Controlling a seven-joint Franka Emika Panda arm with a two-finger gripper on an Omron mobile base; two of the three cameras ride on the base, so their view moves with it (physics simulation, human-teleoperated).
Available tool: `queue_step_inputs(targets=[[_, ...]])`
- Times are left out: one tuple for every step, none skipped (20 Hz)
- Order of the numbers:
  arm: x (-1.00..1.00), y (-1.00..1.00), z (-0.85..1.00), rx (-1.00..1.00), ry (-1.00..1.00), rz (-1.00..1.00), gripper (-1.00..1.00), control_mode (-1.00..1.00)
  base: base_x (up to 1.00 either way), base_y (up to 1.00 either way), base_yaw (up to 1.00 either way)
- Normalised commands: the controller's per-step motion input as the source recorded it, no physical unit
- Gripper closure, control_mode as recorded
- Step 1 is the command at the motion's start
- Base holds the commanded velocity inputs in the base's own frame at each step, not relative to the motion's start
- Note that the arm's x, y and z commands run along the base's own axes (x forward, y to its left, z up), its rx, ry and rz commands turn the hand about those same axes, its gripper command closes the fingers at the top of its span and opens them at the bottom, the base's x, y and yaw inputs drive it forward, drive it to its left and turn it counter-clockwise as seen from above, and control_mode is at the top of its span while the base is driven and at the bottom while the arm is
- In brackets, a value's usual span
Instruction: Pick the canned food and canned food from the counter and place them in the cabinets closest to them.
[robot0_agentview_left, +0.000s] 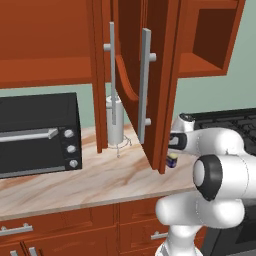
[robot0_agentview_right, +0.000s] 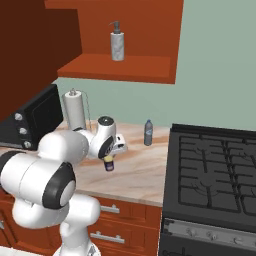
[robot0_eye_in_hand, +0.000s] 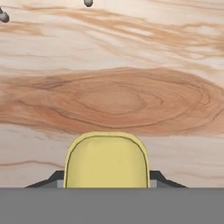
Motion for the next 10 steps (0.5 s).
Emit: queue_step_inputs(targets=[[0.0,0.0,0.75,0.0,-0.02,-0.02,1.0,-1.0,0.0,0.0,0.0],[0.0,0.0,0.79,0.0,-0.01,-0.02,1.0,-1.0,0.0,0.0,0.0],[0.0,0.0,0.81,0.0,-0.01,-0.02,1.0,-1.0,0.0,0.0,0.0],[0.0,0.0,0.86,0.0,-0.02,-0.03,1.0,-1.0,0.0,0.0,0.0],[0.0,0.0,0.86,0.0,-0.02,-0.03,1.0,-1.0,0.0,0.0,0.0],[0.0,0.0,0.92,-0.01,-0.01,-0.03,1.0,-1.0,0.0,0.0,0.0],[0.0,0.0,0.91,-0.02,0.0,-0.03,1.0,-1.0,0.0,0.0,0.0],[0.0,0.0,0.91,-0.03,0.0,-0.04,1.0,-1.0,0.0,0.0,0.0],[0.0,0.0,0.88,-0.04,0.0,-0.04,1.0,-1.0,0.0,0.0,0.0],[-0.02,-0.04,0.84,-0.04,0.0,-0.05,1.0,-1.0,0.0,0.0,0.0]])
